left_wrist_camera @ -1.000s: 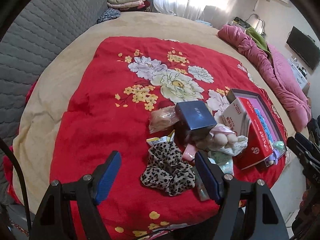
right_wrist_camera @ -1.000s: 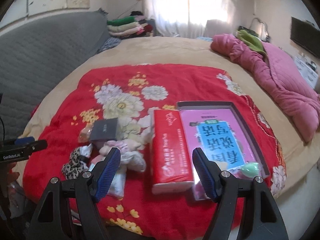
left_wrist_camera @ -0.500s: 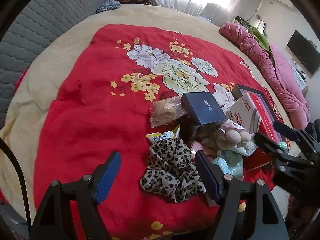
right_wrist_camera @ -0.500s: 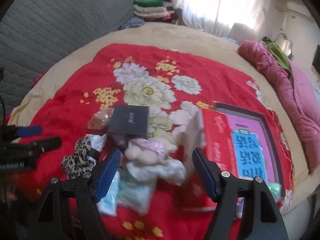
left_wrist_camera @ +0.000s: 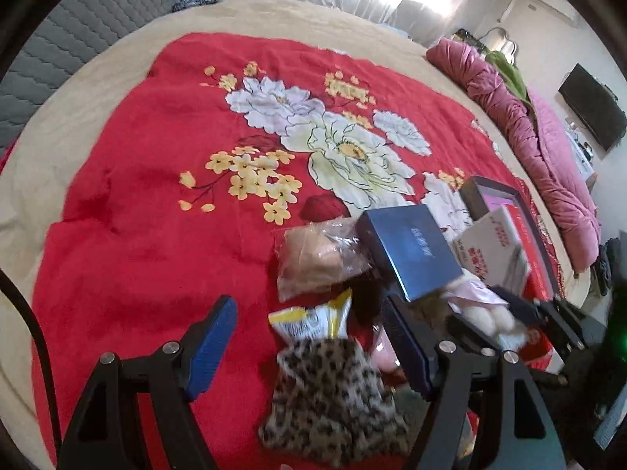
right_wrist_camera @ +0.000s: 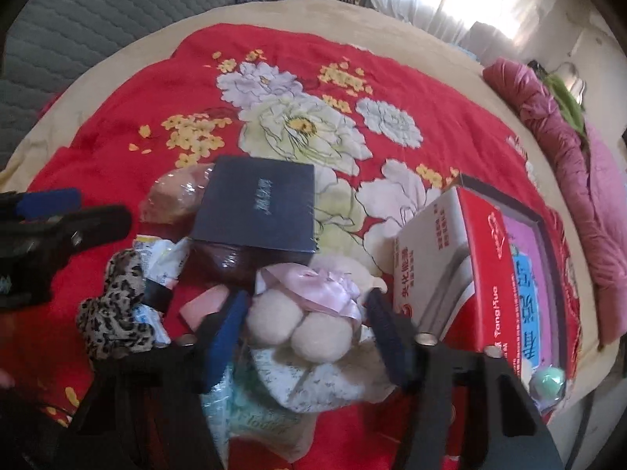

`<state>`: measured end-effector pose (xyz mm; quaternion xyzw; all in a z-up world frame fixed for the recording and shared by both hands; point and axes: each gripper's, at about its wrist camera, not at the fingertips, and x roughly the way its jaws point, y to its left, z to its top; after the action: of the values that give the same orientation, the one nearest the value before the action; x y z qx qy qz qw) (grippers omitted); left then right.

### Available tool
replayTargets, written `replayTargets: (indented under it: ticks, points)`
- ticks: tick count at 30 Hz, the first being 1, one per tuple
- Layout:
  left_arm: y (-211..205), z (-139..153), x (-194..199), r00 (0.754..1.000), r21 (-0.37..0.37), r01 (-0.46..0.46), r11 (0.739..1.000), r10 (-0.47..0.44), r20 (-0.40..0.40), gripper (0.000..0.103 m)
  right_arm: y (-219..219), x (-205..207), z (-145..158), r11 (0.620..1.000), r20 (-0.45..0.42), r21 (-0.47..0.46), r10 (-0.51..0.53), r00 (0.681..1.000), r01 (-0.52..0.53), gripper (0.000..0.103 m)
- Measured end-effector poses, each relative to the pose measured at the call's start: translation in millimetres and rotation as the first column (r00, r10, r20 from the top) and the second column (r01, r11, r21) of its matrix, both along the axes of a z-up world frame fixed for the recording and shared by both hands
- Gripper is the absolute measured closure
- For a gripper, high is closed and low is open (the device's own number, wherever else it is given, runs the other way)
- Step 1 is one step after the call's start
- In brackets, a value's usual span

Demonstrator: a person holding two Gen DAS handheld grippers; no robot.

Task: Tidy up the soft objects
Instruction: 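Reach the right gripper to the white plush with pink bow and grasp, then grasp the clear bag with peach sponge with the left gripper while the right holds the plush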

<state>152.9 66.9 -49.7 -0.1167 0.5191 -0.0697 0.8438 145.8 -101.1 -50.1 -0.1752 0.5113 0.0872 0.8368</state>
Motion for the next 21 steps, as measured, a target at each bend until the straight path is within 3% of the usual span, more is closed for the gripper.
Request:
replayTargets:
  ticks: [6,9,16,17,19,21]
  points:
    - [-1.8,-23.8,29.4,0.999,0.032,-0.011,0.999,0.013,-0.042,0.028,-23.0,0.4,8.9,0.988,-0.014,0.148,-0.031,0.999,0.033,0.059]
    - [3.2,-35.1,40.9,0.998,-0.024,-0.018,1.0,0.016,-0.066,0.028,-38.4,0.0,16.2,0.969,-0.027,0.239,-0.055,0.998,0.06,0.06]
    - [9.6,-49.2,56.8,0.997,-0.111,-0.032,0.993,0.023,-0.074,0.026,-58.2,-5.8,36.1,0.933,-0.002,0.354,-0.075,0.997,0.07,0.06]
    - [9.6,-51.2,57.8,0.997,-0.122,-0.036,0.992,0.027,-0.076,0.027,-60.7,-6.2,38.1,0.927,0.0,0.368,-0.079,0.997,0.073,0.06]
    - [6.7,-55.2,59.5,0.996,-0.127,-0.023,0.992,0.012,-0.083,0.039,-67.2,-8.1,44.3,0.914,0.005,0.397,-0.091,0.996,0.081,0.06]
    - [1.5,-57.9,60.6,0.996,-0.11,-0.012,0.994,0.003,-0.084,0.043,-72.9,-11.4,49.5,0.906,0.015,0.414,-0.102,0.995,0.086,0.06]
